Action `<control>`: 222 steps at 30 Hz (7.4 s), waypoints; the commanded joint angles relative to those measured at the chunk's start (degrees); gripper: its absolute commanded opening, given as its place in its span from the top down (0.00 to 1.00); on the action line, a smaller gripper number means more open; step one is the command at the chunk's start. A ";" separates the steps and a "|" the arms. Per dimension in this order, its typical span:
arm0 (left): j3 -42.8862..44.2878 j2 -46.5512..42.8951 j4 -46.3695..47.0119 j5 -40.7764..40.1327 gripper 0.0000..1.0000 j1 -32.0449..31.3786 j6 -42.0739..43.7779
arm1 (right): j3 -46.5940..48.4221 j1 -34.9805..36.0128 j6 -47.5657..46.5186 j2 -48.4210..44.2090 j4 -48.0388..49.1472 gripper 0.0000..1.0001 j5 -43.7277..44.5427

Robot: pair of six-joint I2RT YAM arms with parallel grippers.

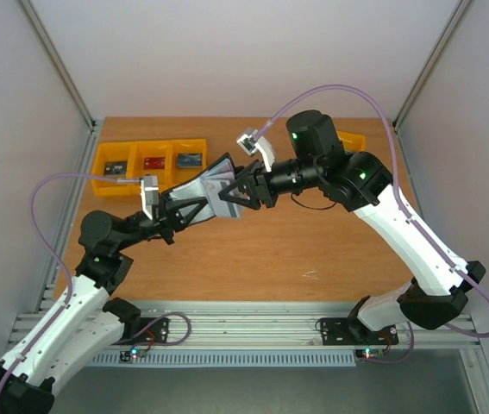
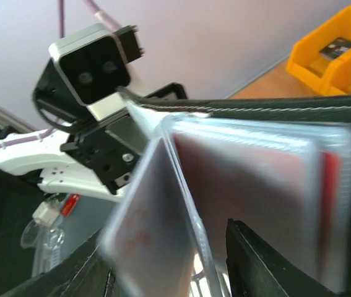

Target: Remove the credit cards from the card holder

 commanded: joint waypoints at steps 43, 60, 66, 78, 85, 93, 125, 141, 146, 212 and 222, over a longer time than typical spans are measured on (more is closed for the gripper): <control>-0.89 -0.91 2.79 -0.69 1.00 -0.38 1.44 | -4.06 4.76 -4.42 -9.60 -1.76 0.58 15.42; -0.24 -1.19 3.79 2.03 1.00 -1.34 3.45 | -2.49 4.59 -3.34 -7.40 1.88 0.44 9.47; -0.20 -1.37 3.70 2.08 1.00 -1.40 3.64 | -3.73 3.02 0.64 -6.46 3.96 0.40 8.23; -0.33 -1.36 3.71 1.99 1.00 -1.57 3.58 | -5.49 0.49 4.07 -4.71 4.03 0.42 6.16; -0.40 -1.36 3.50 1.91 1.00 -1.62 3.58 | -5.71 0.49 4.35 -4.44 4.53 0.45 4.29; -0.76 -1.49 3.17 1.06 1.00 -1.66 3.85 | -5.54 0.47 4.31 -3.41 4.08 0.47 -2.16; -2.79 -0.53 0.74 -6.12 1.00 -1.66 1.83 | 7.93 9.09 -1.70 5.81 -8.42 0.34 3.46; -2.56 -0.06 3.01 -2.66 1.00 -1.66 2.85 | 6.85 9.52 -5.31 4.82 -8.79 0.39 16.96; -1.95 -0.32 2.88 -1.55 1.00 -1.66 3.22 | 9.49 9.45 -6.08 7.41 -9.30 0.41 15.45; 18.29 8.47 12.06 6.89 1.00 -4.21 -6.45 | -12.53 -5.72 5.12 -7.64 23.31 0.02 -9.55; 19.06 8.40 12.71 7.25 1.00 -4.21 -5.46 | -12.38 -6.45 5.86 -9.17 23.66 0.01 -12.56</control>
